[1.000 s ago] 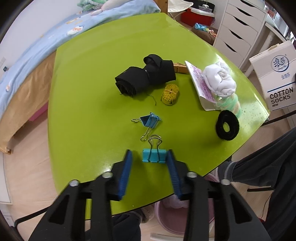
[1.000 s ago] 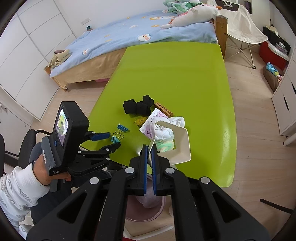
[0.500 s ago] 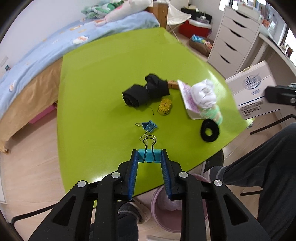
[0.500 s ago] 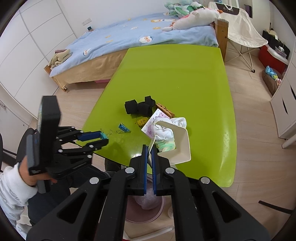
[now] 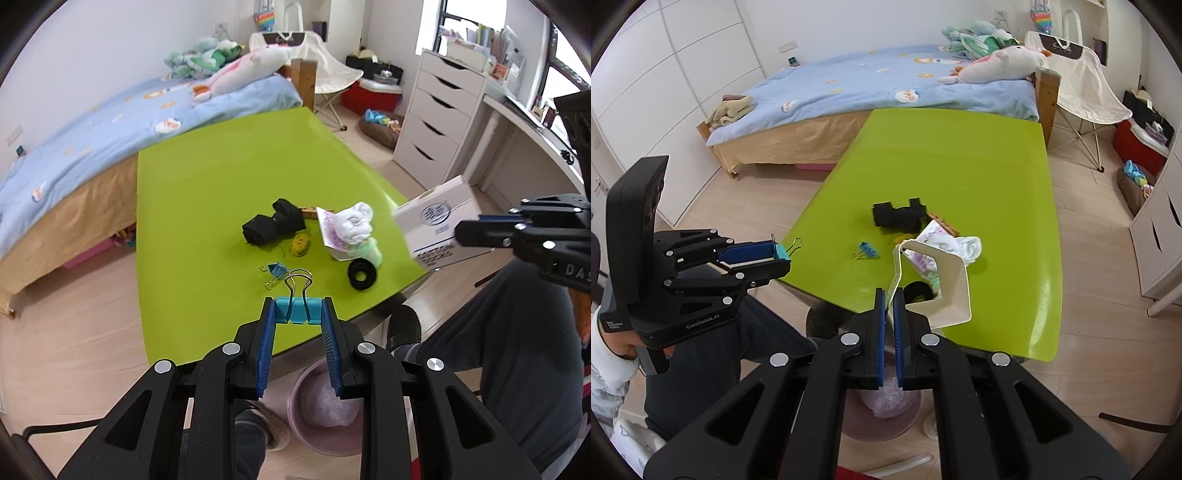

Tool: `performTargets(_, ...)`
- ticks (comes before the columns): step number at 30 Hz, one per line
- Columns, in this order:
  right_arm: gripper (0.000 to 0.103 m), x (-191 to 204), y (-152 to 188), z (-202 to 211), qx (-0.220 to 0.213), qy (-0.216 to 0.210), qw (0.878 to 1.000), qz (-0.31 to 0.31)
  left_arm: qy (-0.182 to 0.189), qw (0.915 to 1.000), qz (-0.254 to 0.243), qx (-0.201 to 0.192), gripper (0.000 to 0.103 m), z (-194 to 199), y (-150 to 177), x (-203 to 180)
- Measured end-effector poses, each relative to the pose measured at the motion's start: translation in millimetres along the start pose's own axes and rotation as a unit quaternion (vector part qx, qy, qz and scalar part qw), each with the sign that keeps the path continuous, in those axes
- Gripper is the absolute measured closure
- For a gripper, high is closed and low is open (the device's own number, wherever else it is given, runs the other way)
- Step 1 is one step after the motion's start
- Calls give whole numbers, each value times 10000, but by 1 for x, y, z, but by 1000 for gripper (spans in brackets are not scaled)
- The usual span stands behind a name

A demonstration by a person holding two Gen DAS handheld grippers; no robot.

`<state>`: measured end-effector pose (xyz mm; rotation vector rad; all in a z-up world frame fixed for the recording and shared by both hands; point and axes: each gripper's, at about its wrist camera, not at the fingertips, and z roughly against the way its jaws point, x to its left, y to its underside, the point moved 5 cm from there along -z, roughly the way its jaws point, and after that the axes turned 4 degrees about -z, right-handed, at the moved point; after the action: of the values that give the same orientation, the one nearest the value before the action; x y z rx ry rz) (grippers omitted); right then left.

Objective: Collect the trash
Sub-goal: 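Carry box and clip over the pink bin and open both tools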

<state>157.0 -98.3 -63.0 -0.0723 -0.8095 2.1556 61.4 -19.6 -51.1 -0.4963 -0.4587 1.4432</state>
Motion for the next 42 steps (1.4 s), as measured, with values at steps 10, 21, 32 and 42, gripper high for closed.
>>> performTargets(10, 99, 26, 40, 11, 120, -231, 9995, 192, 148, 9998, 72, -119, 78, 22, 29, -16)
performTargets(21, 99, 42, 77, -9, 522, -512, 9971, 190, 249, 9994, 243, -70, 78, 30, 58, -19)
performTargets(32, 33, 38, 84, -18, 615, -526, 9967, 48, 278, 9993, 234, -68, 78, 31, 59, -20)
performTargets(42, 10, 27, 73, 7, 228, -259, 9993, -147, 465, 9989, 19, -5, 78, 29, 62, -33)
